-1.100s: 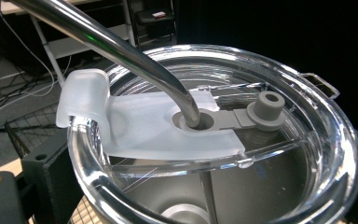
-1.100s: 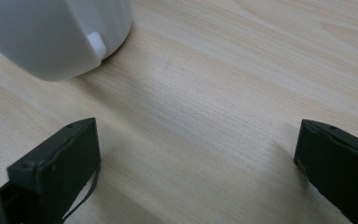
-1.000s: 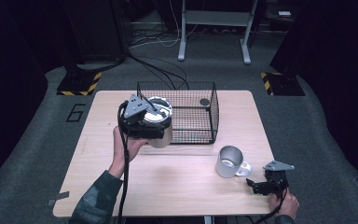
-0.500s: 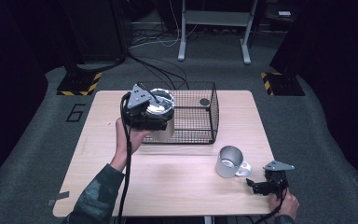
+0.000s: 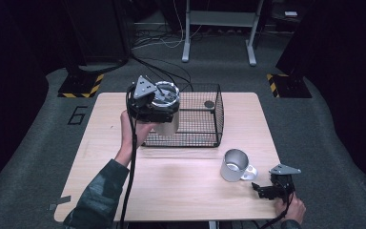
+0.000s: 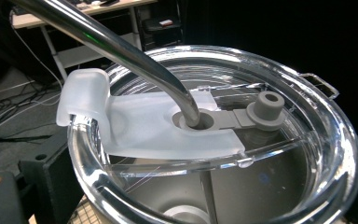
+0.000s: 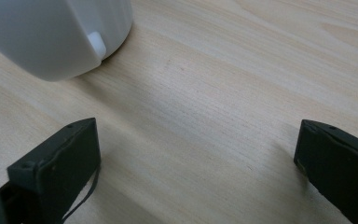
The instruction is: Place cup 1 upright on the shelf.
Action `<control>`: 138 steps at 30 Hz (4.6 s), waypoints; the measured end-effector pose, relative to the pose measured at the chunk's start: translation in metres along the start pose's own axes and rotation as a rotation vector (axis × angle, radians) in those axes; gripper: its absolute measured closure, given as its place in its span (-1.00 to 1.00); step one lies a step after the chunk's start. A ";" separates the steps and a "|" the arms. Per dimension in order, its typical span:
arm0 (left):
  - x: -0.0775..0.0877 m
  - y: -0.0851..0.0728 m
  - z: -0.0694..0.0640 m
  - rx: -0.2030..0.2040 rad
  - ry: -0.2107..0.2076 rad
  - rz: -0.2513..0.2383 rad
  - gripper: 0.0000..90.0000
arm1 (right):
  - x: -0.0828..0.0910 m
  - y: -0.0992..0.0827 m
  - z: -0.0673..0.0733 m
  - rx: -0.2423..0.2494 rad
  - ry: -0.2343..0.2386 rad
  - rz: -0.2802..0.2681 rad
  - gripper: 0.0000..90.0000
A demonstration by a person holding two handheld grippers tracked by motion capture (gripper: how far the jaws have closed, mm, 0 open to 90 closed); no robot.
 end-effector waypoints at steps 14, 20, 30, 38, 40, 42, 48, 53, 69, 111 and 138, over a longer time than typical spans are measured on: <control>-0.025 0.003 0.013 0.003 0.035 0.008 -0.91 | 0.000 0.000 0.000 0.001 0.000 -0.001 -1.00; -0.034 -0.002 0.019 0.023 0.044 0.020 -0.91 | 0.000 0.000 0.000 0.001 0.000 -0.001 -1.00; -0.050 -0.009 0.033 0.028 0.083 0.045 -0.91 | 0.000 0.000 0.000 0.001 0.000 -0.001 -1.00; -0.060 -0.012 0.040 0.036 0.103 0.053 -0.91 | 0.000 0.000 0.000 0.003 0.000 -0.001 -1.00; -0.064 -0.014 0.042 0.038 0.111 0.055 -0.91 | 0.000 0.000 0.000 0.002 0.000 -0.001 -1.00; -0.066 -0.016 0.043 0.042 0.118 0.061 -0.91 | 0.000 0.000 0.000 0.002 0.000 -0.001 -1.00; -0.074 -0.023 0.049 0.057 0.125 0.073 -0.91 | 0.000 0.000 0.000 0.003 0.000 -0.001 -1.00; -0.082 -0.032 0.052 0.070 0.134 0.093 -0.91 | 0.000 0.000 0.000 0.003 0.000 -0.001 -1.00; -0.101 -0.054 0.063 0.128 0.147 0.128 -0.91 | 0.000 0.000 0.001 -0.004 -0.004 -0.004 -1.00; -0.129 -0.090 0.064 0.138 0.181 0.200 -0.92 | 0.000 0.000 0.000 0.004 0.001 -0.002 -1.00; -0.146 -0.113 0.069 0.174 0.220 0.249 -0.92 | 0.000 0.000 0.000 0.007 0.000 -0.004 -1.00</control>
Point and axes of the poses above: each handheld gripper's, and its own axes: x roughly backward along the jaws, y roughly out of its top, z roughly to its left, the point moved 1 cm from there along -x, roughly forward along the jaws, and after that the axes turned 9 degrees about -z, right-handed, at the moved point
